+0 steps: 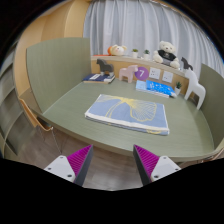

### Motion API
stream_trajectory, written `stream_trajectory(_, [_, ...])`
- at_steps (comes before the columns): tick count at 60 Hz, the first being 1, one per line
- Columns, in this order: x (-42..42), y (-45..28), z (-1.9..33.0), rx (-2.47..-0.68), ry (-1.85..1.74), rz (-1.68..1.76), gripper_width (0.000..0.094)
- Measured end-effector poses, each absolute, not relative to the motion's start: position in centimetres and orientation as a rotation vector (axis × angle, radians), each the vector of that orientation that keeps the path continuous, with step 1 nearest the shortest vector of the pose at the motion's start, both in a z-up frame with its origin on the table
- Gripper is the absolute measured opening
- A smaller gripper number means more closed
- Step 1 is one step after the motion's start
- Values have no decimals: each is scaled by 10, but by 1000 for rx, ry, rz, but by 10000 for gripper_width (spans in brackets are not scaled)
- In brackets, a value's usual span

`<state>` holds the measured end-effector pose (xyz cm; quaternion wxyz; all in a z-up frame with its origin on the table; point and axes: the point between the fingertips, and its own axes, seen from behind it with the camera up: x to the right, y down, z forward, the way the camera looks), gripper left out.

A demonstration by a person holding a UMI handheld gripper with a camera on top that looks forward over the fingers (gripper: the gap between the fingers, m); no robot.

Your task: Fold towel

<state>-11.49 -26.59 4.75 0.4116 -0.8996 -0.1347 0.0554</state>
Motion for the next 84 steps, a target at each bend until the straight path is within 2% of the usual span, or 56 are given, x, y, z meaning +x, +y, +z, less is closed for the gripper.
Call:
stream_trajectory(8, [-170, -208, 31, -2266, -319, 102, 817])
stream_trajectory(24, [-251, -79, 19, -2256, -267, 104, 809])
stream_trajectory(31, [-264, -50, -2, -2299, -278, 74, 761])
stream_trajectory(34, [-258, -50, -18, -2350, -286, 20, 635])
stream_trajectory(35, [-260, -47, -12, -2339, -281, 21, 581])
stream_trajectory(38, [-250, -45, -14, -2348, -227, -26, 338])
stream_trajectory(42, [-240, -42, -13, -2327, -242, -70, 120])
stream_trajectory(43, [-240, -40, -14, -2323, -243, -93, 92])
stream_trajectory(54, [-237, -42, -15, -2342, -251, -75, 52])
stream_trajectory(58, [-236, -42, -6, -2355, -217, -23, 51])
stream_trajectory(67, [-190, -34, 69, -2264, -171, -42, 52])
stream_trajectory(72, [-136, -32, 113, -2211, -131, -59, 51])
stream_trajectory(77, [-77, -33, 136, -2177, -83, -95, 54])
stream_trajectory(81, [-31, -34, 135, -2174, -56, -121, 85])
stream_trajectory(84, [-4, -37, 121, -2187, -66, -122, 206])
